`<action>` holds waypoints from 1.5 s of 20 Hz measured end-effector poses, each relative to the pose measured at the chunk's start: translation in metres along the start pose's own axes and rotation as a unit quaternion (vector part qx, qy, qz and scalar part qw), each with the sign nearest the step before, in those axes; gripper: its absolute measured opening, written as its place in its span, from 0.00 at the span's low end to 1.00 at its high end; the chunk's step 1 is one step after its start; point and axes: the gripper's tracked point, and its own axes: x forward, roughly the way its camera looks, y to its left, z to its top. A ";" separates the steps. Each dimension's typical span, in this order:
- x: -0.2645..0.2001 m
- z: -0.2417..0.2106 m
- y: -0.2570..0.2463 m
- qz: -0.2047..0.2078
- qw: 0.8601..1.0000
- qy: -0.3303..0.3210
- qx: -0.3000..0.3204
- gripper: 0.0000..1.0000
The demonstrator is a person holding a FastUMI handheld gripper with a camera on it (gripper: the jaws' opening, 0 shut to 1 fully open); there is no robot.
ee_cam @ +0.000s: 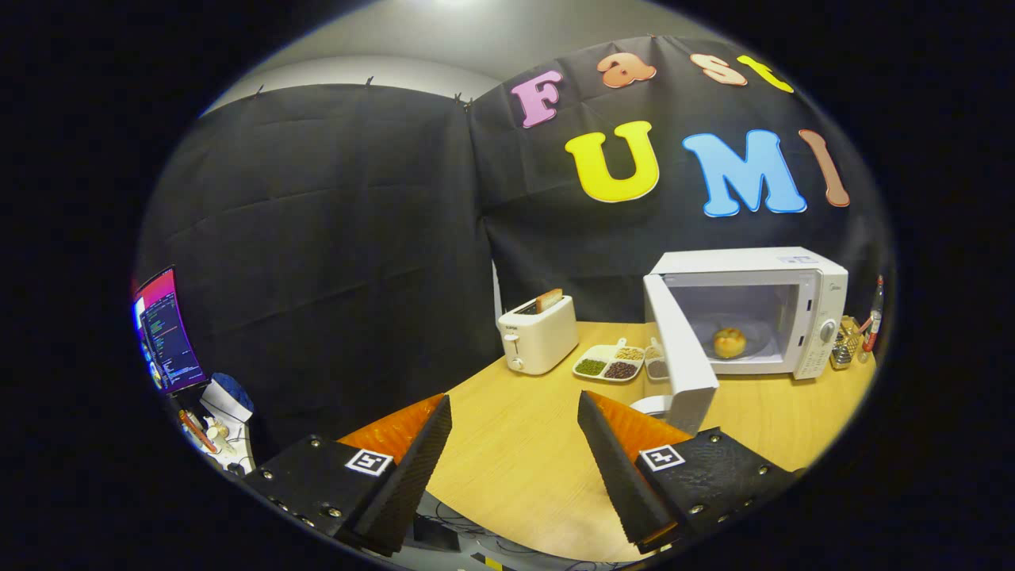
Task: Open the microwave, put the food inside, and close the microwave door.
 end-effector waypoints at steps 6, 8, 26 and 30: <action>0.027 -0.030 -0.015 -0.002 0.998 0.056 0.013 0.76; 0.033 -0.037 -0.037 -0.036 0.997 0.067 0.018 0.49; 0.010 -0.041 -0.170 -0.142 0.986 0.079 0.024 0.04; 0.002 -0.034 -0.211 -0.174 0.982 0.068 0.037 0.04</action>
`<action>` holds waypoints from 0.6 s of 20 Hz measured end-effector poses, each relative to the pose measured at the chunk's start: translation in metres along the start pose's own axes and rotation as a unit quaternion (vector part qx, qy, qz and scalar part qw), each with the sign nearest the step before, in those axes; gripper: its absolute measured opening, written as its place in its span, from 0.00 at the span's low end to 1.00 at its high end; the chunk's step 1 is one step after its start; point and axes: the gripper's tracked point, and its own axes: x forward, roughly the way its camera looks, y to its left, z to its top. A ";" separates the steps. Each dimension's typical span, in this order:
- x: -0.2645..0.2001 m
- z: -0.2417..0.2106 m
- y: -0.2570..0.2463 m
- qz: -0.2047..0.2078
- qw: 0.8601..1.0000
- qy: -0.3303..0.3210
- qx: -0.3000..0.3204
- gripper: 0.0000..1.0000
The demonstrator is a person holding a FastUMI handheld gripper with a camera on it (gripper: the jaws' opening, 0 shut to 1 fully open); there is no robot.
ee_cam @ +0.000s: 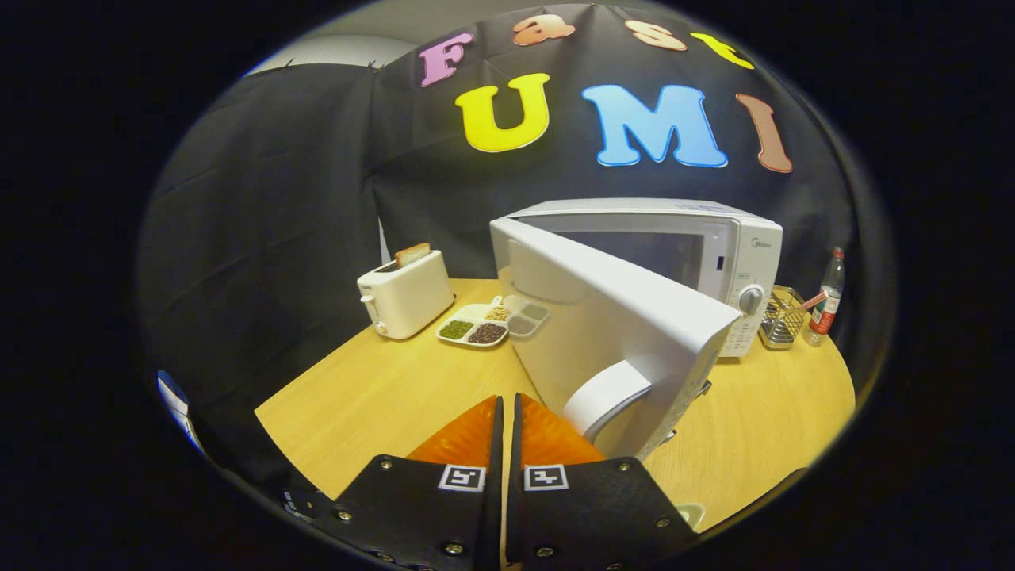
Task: Open the microwave, put the food inside, and close the microwave door.
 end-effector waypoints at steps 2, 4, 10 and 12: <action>0.004 0.004 -0.017 -0.012 1.000 -0.004 0.010 0.04; 0.008 0.009 -0.034 -0.026 0.999 -0.006 0.019 0.04; 0.030 0.026 -0.082 -0.058 0.997 -0.017 0.045 0.04; 0.039 0.034 -0.093 -0.065 0.996 -0.021 0.048 0.04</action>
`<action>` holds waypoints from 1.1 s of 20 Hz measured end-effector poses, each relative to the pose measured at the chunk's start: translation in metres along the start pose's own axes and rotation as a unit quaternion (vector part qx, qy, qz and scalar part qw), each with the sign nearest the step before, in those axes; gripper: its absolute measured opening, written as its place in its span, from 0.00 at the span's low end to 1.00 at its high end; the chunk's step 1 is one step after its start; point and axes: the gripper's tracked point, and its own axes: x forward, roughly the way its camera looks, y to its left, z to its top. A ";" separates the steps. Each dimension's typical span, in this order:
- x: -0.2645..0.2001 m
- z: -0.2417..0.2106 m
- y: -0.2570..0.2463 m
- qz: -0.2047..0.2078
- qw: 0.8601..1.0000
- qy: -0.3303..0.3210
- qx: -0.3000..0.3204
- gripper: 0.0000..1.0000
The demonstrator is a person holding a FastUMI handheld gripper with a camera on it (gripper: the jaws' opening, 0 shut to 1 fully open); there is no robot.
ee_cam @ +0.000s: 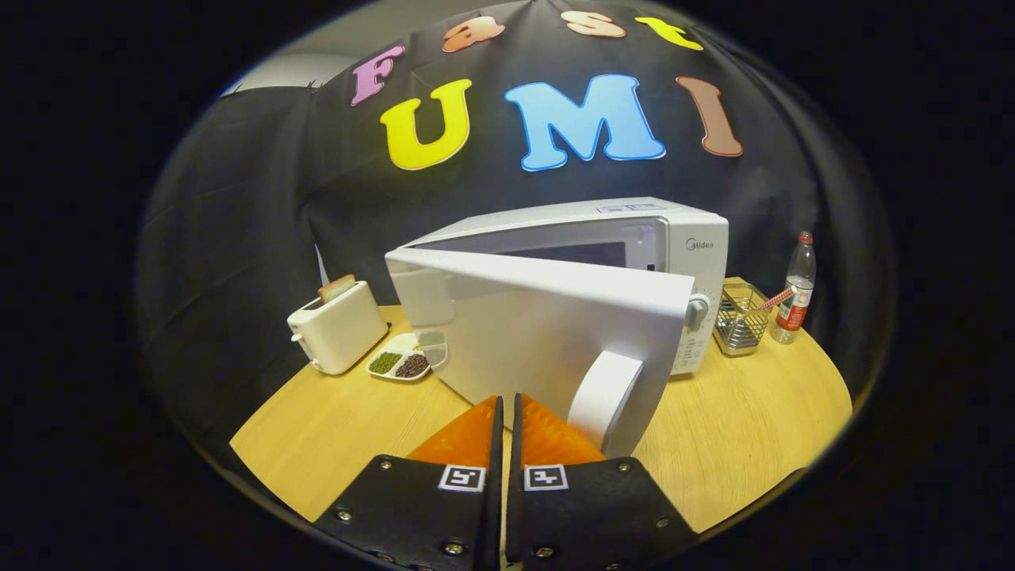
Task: Open the microwave, put the food inside, and close the microwave door.
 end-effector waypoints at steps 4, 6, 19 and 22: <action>0.026 0.017 -0.018 -0.013 1.000 -0.007 -0.002 0.04; 0.039 0.024 -0.024 -0.015 1.000 -0.007 0.001 0.04; 0.103 0.054 -0.074 -0.070 0.997 -0.014 0.003 0.04; 0.108 0.054 -0.074 -0.079 0.997 -0.009 0.010 0.04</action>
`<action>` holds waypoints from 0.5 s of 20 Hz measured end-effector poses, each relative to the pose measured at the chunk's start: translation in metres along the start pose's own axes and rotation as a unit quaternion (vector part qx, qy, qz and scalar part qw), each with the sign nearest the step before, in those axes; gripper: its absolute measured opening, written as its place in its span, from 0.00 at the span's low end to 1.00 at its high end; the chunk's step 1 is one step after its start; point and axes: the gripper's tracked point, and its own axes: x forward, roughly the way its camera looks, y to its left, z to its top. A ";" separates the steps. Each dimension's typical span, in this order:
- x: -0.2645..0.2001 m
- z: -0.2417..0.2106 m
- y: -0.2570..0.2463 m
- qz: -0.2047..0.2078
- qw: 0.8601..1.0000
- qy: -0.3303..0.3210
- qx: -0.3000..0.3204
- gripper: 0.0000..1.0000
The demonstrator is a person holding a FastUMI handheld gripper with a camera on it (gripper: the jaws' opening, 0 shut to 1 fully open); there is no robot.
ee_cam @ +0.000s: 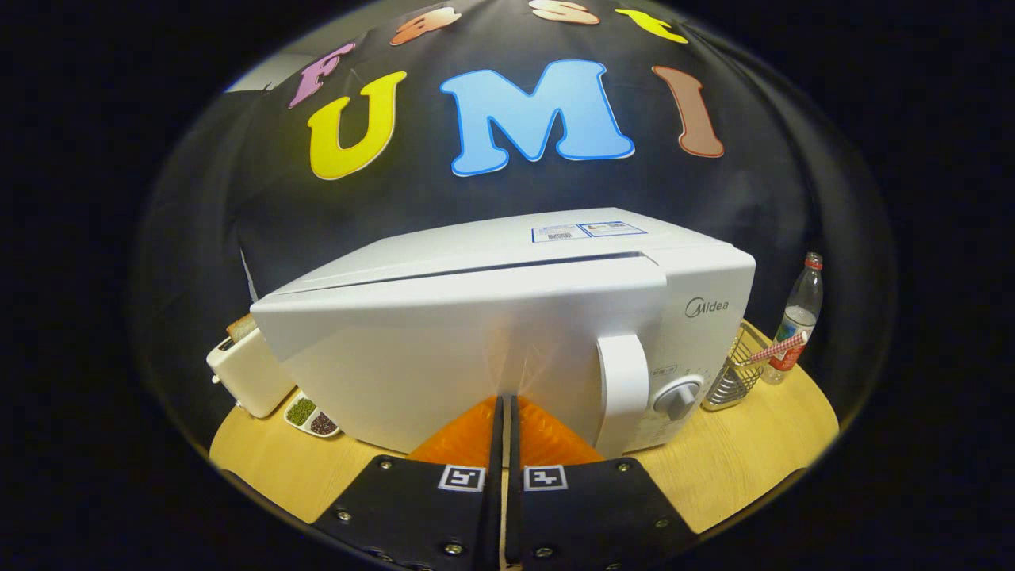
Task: Open the microwave, put the food inside, and close the microwave door.
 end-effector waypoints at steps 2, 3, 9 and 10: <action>0.002 -0.001 0.001 -0.008 1.000 -0.003 -0.019 0.04; 0.001 -0.002 0.000 -0.010 1.000 -0.004 -0.026 0.04; 0.002 0.001 -0.010 -0.037 0.998 -0.016 -0.056 0.04; -0.008 0.003 -0.006 -0.032 0.998 -0.018 -0.053 0.04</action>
